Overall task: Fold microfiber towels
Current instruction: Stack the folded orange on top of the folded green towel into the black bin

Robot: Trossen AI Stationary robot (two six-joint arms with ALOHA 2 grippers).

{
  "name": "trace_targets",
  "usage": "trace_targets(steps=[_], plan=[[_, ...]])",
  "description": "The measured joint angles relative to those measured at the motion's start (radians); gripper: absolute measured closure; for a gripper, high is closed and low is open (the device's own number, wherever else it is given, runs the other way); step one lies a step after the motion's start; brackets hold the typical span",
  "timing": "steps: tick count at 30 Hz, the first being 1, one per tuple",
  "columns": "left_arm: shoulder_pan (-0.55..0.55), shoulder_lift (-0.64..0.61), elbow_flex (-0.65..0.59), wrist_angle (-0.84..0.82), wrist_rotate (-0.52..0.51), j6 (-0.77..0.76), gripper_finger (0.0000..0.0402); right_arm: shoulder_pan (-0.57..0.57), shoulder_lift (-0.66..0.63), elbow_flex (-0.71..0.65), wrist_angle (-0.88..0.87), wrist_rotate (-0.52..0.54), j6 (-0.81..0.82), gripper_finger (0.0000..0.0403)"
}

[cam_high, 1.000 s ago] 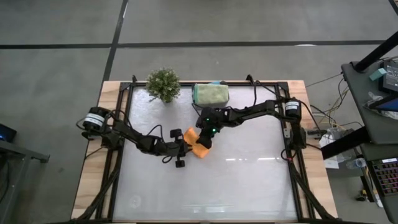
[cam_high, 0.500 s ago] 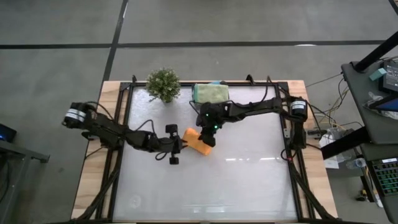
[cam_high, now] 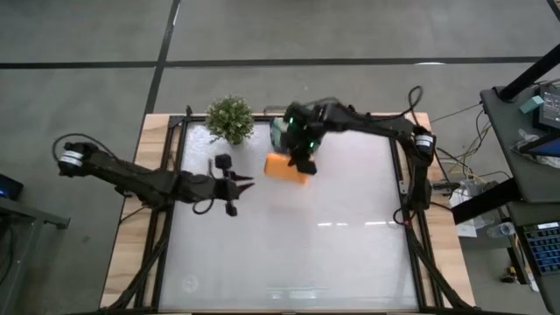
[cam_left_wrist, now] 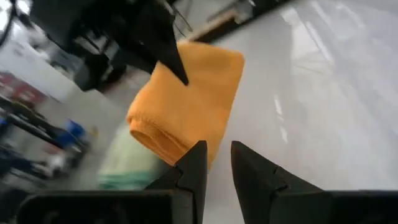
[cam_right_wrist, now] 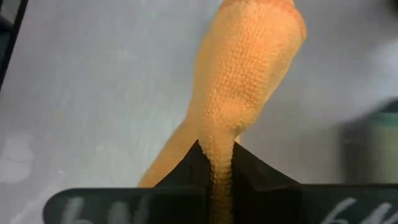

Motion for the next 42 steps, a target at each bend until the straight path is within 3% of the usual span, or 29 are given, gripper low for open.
trace_targets(steps=[5, 9, 22, 29, 34, 42], plan=[[0.047, -0.140, 0.002, 0.001, -0.005, 0.134, 0.0343, -0.105, 0.000, 0.136, -0.116, 0.002, -0.111, 0.0390], [0.085, -0.213, 0.000, 0.002, -0.005, 0.146, 0.0343, -0.192, 0.019, 0.231, -0.193, -0.006, -0.160, 0.0390], [0.091, -0.204, -0.064, 0.061, -0.008, 0.167, 0.0343, -0.341, 0.195, 0.294, -0.282, -0.166, -0.367, 0.0390], [0.091, -0.199, -0.065, 0.081, -0.016, 0.174, 0.0343, -0.335, 0.336, 0.399, -0.281, 0.051, -0.481, 0.0390], [0.091, -0.199, -0.066, 0.081, -0.020, 0.174, 0.0343, -0.337, 0.394, 0.481, -0.283, 0.080, -0.558, 0.0390], [0.091, -0.198, -0.069, 0.082, -0.021, 0.174, 0.0343, -0.334, 0.418, 0.541, -0.284, 0.124, -0.527, 0.0388]])
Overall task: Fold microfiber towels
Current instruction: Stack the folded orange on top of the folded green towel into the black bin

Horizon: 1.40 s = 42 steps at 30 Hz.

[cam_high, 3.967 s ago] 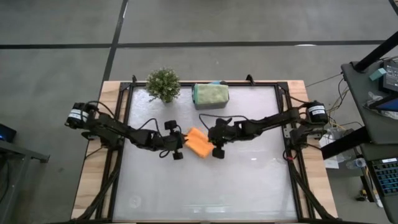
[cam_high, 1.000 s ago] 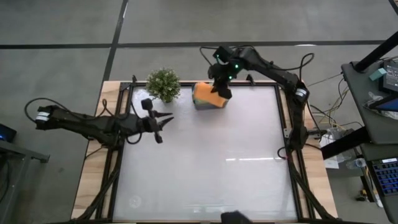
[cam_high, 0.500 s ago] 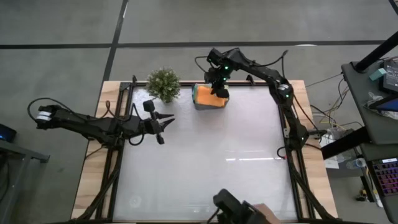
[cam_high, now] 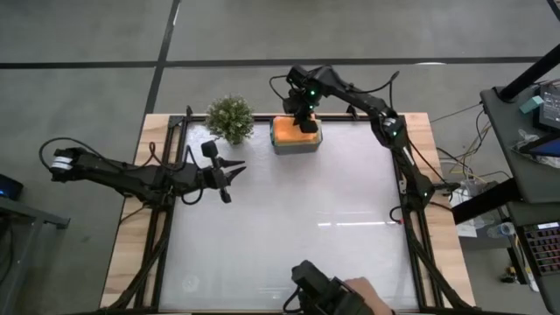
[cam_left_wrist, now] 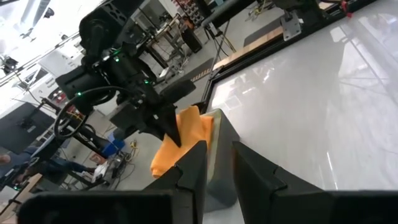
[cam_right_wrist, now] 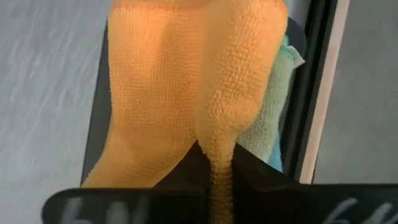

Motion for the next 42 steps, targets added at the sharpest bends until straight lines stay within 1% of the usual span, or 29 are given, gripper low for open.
trace_targets(steps=[3, 5, 9, 14, 16, 18, 22, 26, 28, 29, 30, 32, 35, 37, 39, 42], plan=[[0.000, 0.000, -0.001, -0.003, 0.000, 0.000, 0.0343, 0.004, 0.000, -0.003, -0.002, 0.016, 0.030, 0.0370], [0.000, 0.004, -0.001, 0.000, -0.001, 0.000, 0.0343, 0.004, 0.000, -0.004, -0.002, 0.042, 0.057, 0.0352], [0.000, 0.006, -0.001, -0.001, -0.001, 0.000, 0.0343, 0.003, 0.000, 0.002, -0.002, 0.059, 0.063, 0.0315], [0.000, 0.006, -0.001, -0.001, 0.000, -0.002, 0.0343, 0.004, -0.001, 0.047, -0.006, 0.162, 0.088, 0.0285], [0.000, 0.008, -0.001, -0.002, -0.001, -0.002, 0.0343, 0.001, -0.007, 0.062, -0.017, 0.176, 0.096, 0.0282], [0.000, 0.019, -0.001, 0.000, -0.001, -0.022, 0.0343, -0.004, -0.032, 0.053, -0.026, 0.156, 0.112, 0.0285], [0.007, 0.063, -0.001, 0.018, 0.000, -0.051, 0.0343, -0.026, -0.060, 0.051, -0.068, 0.004, 0.139, 0.0309], [0.051, 0.135, 0.001, 0.119, -0.003, -0.079, 0.0344, -0.038, -0.064, 0.025, -0.078, -0.122, 0.114, 0.0355], [0.090, 0.177, 0.012, 0.173, -0.002, -0.076, 0.0351, -0.037, -0.071, 0.007, -0.052, -0.137, 0.091, 0.0382], [0.116, 0.198, 0.026, 0.195, 0.001, -0.069, 0.0357, -0.036, -0.075, -0.002, -0.035, -0.139, 0.085, 0.0387], [0.146, 0.222, 0.047, 0.213, 0.015, -0.057, 0.0365, -0.036, -0.080, -0.009, -0.018, -0.141, 0.079, 0.0389], [0.214, 0.259, 0.092, 0.213, 0.081, -0.044, 0.0385, -0.036, -0.090, -0.018, 0.030, -0.141, 0.062, 0.0391], [0.322, 0.337, 0.168, 0.211, 0.268, -0.045, 0.0398, -0.037, -0.111, -0.030, 0.081, -0.142, 0.059, 0.0394], [0.382, 0.396, 0.217, 0.209, 0.363, -0.048, 0.0399, -0.038, -0.135, -0.050, 0.111, -0.162, 0.059, 0.0394], [0.428, 0.458, 0.261, 0.207, 0.406, -0.047, 0.0401, -0.038, -0.167, -0.089, 0.136, -0.192, 0.059, 0.0394], [0.481, 0.548, 0.325, 0.206, 0.460, -0.030, 0.0401, -0.033, -0.230, -0.188, 0.209, -0.197, 0.076, 0.0394]])
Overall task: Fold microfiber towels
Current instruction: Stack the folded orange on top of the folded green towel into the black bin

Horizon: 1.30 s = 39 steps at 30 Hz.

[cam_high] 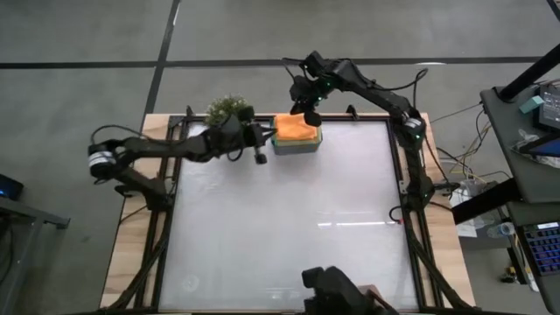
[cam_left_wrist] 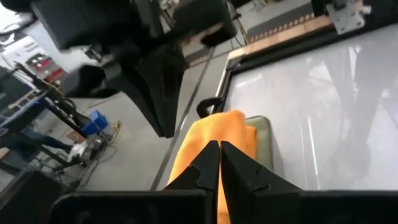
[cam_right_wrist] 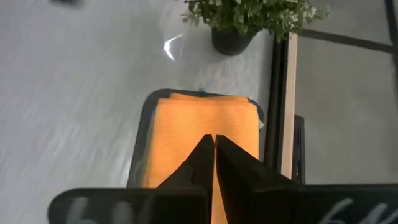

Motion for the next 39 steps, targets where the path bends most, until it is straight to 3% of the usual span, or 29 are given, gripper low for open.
trace_targets(steps=[4, 8, 13, 15, 22, 27, 39], plan=[[0.035, 0.094, 0.066, -0.007, 0.038, 0.010, 0.0401, 0.015, -0.132, -0.213, 0.165, 0.004, 0.061, 0.0394], [0.049, 0.142, 0.099, -0.040, 0.055, 0.022, 0.0401, 0.022, -0.298, -0.491, 0.497, 0.024, 0.225, 0.0394], [0.056, 0.173, 0.131, -0.088, 0.073, 0.037, 0.0401, 0.050, -0.455, -0.827, 0.973, 0.294, 0.407, 0.0394], [0.060, 0.178, 0.140, -0.113, 0.074, 0.037, 0.0401, 0.067, -0.488, -0.935, 1.133, 0.353, 0.456, 0.0394], [0.061, 0.214, 0.148, -0.113, 0.089, 0.032, 0.0402, 0.087, -0.475, -1.248, 1.654, 0.406, 0.606, 0.0394], [0.062, 0.257, 0.170, -0.102, 0.093, 0.030, 0.0402, 0.086, -0.372, -1.343, 1.882, 0.458, 0.728, 0.0394], [0.088, 0.413, 0.291, -0.104, 0.095, 0.023, 0.0402, 0.086, -0.224, -1.268, 1.920, 0.458, 0.768, 0.0394]])
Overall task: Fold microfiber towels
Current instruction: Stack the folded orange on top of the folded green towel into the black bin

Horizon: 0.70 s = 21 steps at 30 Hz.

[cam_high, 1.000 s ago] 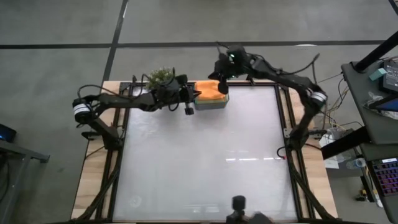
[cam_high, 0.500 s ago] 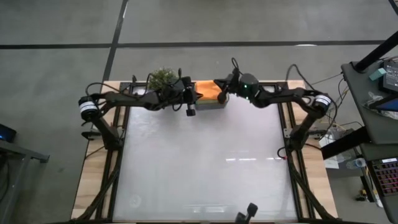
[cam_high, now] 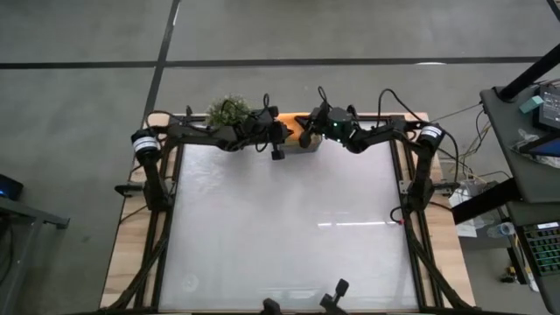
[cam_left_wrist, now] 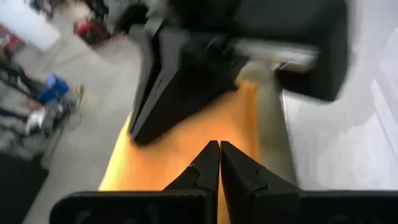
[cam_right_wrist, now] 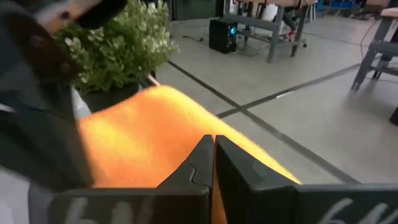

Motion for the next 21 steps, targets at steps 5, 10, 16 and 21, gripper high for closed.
trace_targets(steps=[5, 10, 16, 21], plan=[[0.021, 0.027, -0.007, -0.015, -0.007, -0.041, 0.0402, 0.000, 0.016, 0.002, -0.017, 0.000, 0.007, 0.0394], [0.025, 0.033, -0.010, -0.050, -0.006, -0.047, 0.0401, -0.007, 0.018, 0.004, -0.059, 0.002, 0.002, 0.0394], [0.025, 0.033, -0.010, -0.060, -0.006, -0.047, 0.0401, -0.018, 0.018, 0.004, -0.103, 0.049, -0.004, 0.0394], [0.025, -0.012, -0.009, -0.078, -0.006, -0.046, 0.0401, -0.016, -0.011, 0.004, -0.115, 0.052, 0.000, 0.0394]])
